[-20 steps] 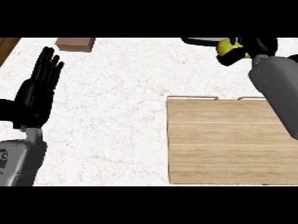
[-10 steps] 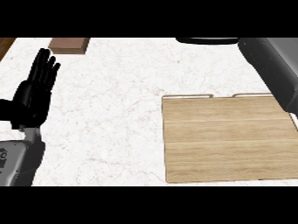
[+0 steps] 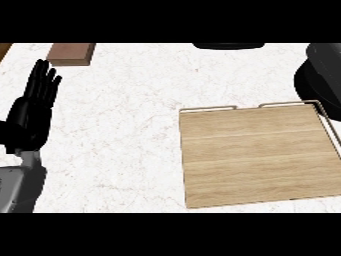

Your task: Pick the pear from the tray and place it in the pot

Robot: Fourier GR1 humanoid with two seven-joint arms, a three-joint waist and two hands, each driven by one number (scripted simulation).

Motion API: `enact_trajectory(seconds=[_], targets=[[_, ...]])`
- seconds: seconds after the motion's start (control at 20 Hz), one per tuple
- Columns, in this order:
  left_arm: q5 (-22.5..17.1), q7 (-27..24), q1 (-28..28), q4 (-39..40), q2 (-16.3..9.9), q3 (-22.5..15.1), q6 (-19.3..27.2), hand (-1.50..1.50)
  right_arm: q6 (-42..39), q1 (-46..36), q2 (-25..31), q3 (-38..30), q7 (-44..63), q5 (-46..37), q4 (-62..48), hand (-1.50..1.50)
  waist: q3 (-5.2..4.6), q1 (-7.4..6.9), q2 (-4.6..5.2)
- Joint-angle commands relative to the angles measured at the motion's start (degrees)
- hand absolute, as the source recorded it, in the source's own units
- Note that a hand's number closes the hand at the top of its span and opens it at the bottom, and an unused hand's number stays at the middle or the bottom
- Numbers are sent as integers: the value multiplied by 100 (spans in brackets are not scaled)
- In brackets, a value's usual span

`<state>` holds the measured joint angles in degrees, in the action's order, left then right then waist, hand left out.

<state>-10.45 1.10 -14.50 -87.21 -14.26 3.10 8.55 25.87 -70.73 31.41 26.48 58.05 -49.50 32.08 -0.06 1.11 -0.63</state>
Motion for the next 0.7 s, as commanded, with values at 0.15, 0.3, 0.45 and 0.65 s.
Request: enact_trajectory(seconds=[0.15,0.3,0.45,0.65], targets=[[79,-118,-52,169,65,80,45,0,119,1260,964,-492,-182,249,1007,150,5,53,20],[-108,212,-119,-88,-102,187,-132,0,168,1848,1308,-805,-694,525,1382,150,7,11,31],[111,-33,33,-41,151,-18,-41,0,211,2279,1420,-1121,-892,659,1643,150,5,-39,42],[185,-115,31,-24,223,-40,-43,0,234,2316,1718,-1643,-1915,871,935,150,7,-121,70]])
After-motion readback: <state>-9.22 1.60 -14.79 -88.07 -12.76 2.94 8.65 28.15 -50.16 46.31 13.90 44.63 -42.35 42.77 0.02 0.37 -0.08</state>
